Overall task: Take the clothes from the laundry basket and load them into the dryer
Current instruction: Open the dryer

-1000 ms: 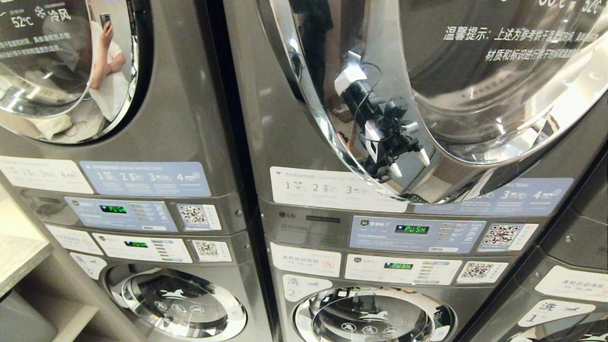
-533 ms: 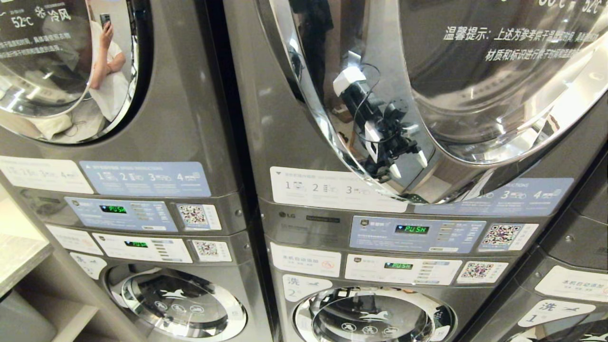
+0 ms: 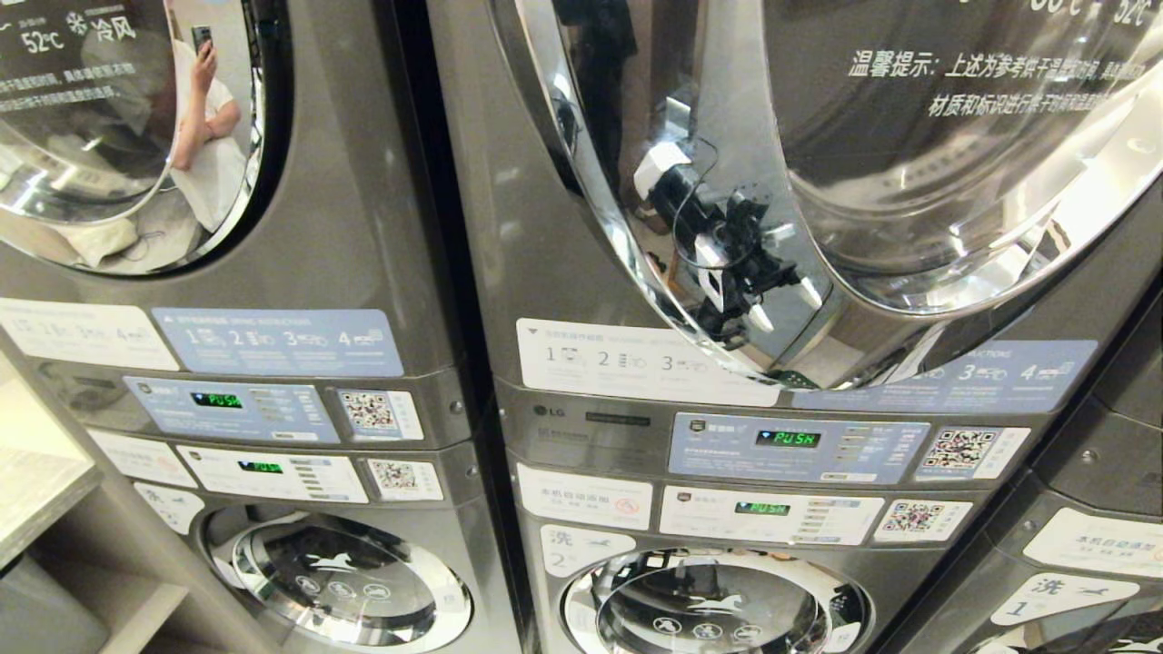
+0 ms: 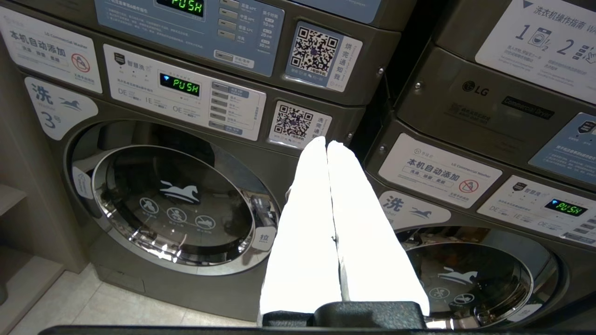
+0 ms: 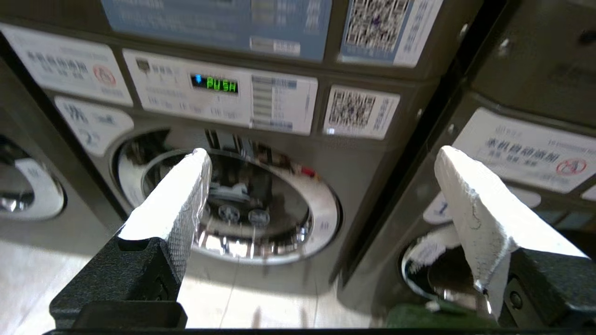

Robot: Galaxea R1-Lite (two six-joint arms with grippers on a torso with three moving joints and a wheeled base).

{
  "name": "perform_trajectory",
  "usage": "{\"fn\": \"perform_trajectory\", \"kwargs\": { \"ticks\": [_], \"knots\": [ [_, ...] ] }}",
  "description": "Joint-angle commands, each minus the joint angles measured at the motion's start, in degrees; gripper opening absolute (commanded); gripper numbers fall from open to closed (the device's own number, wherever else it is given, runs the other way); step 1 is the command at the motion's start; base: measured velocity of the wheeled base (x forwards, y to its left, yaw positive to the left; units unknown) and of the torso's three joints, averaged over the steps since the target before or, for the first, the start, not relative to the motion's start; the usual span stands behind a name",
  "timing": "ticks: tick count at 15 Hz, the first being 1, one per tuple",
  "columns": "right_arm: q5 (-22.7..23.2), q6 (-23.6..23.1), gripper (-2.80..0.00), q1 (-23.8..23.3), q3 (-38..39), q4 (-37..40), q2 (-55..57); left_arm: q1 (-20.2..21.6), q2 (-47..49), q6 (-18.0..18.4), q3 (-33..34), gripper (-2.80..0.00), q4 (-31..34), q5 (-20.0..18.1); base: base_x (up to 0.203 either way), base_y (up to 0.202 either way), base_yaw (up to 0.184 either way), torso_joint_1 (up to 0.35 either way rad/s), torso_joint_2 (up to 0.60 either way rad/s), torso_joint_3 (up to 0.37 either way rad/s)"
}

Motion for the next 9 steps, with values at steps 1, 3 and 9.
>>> {"fn": "perform_trajectory", "kwargs": {
  "ticks": [1, 3, 9],
  "knots": [
    [-0.2, 0.1, 0.00, 0.3, 0.4, 0.0, -6.4, 0.0, 0.0, -0.1, 1.8, -2.80, 0.0, 0.0, 0.000, 0.000, 0.000, 0.000, 0.00, 0.000],
    [-1.4, 1.2, 0.00, 0.5, 0.4, -0.1, -6.7, 0.0, 0.0, -0.1, 1.8, -2.80, 0.0, 0.0, 0.000, 0.000, 0.000, 0.000, 0.00, 0.000],
    [-1.7, 2.6, 0.00, 0.5, 0.4, -0.1, -6.7, 0.0, 0.0, -0.1, 1.8, -2.80, 0.0, 0.0, 0.000, 0.000, 0.000, 0.000, 0.00, 0.000]
  ]
}}
